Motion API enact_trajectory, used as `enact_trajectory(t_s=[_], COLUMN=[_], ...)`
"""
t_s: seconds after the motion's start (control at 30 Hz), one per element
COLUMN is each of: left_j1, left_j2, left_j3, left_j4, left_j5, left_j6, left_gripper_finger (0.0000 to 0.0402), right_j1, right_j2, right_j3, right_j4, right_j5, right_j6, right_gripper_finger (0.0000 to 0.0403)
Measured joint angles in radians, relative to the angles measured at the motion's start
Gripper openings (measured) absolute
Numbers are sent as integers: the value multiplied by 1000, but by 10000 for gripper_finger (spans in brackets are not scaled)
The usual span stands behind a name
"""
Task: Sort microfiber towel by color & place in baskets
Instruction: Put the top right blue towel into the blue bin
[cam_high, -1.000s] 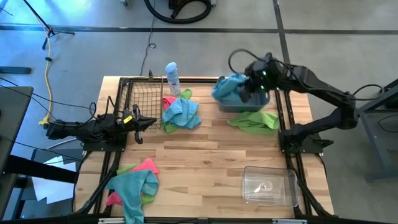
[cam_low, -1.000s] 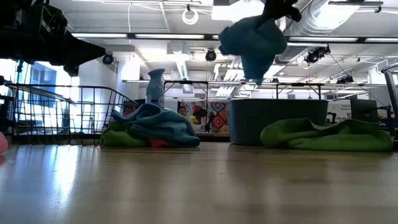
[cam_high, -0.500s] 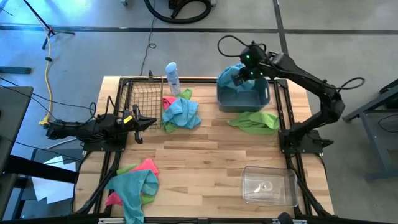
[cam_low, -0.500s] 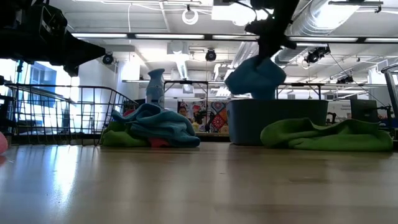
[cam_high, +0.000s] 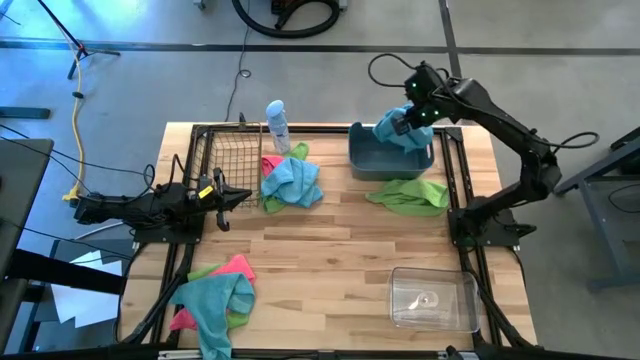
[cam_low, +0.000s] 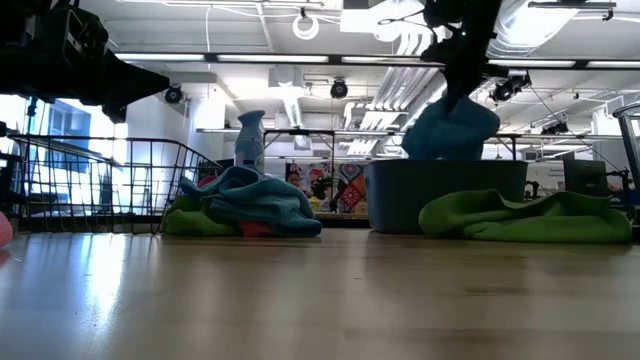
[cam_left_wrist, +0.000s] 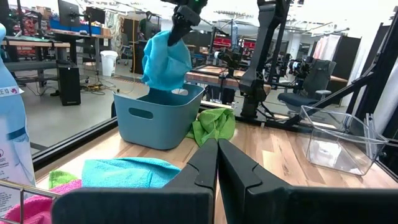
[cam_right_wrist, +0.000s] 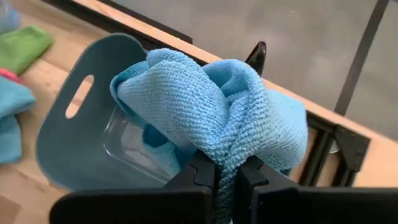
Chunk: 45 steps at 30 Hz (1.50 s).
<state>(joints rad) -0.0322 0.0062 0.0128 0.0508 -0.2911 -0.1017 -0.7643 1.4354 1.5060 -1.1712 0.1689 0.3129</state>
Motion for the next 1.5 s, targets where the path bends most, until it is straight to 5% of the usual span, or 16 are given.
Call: enact_trajectory(t_s=[0.17,0.53,1.13,1.3,1.5], left_j1=[0,0,0,0,0], left_j2=[0,0,0,0,0], left_j3=[0,0,0,0,0], left_j4=[0,0,0,0,0], left_j5=[0,0,0,0,0], left_j6=[0,0,0,0,0], left_gripper_finger=[0,0,0,0,0], right_j1=[37,10,58,57,58], right_j2=[-3,15,105,115,116], right_j3=[-131,-292,-317,-317,-317], right_j4=[67,219,260,265,283], right_j5=[-111,-56,-108,-108,-108], right_j6=[74,271,318,317,302], right_gripper_finger=[7,7,10,33,111])
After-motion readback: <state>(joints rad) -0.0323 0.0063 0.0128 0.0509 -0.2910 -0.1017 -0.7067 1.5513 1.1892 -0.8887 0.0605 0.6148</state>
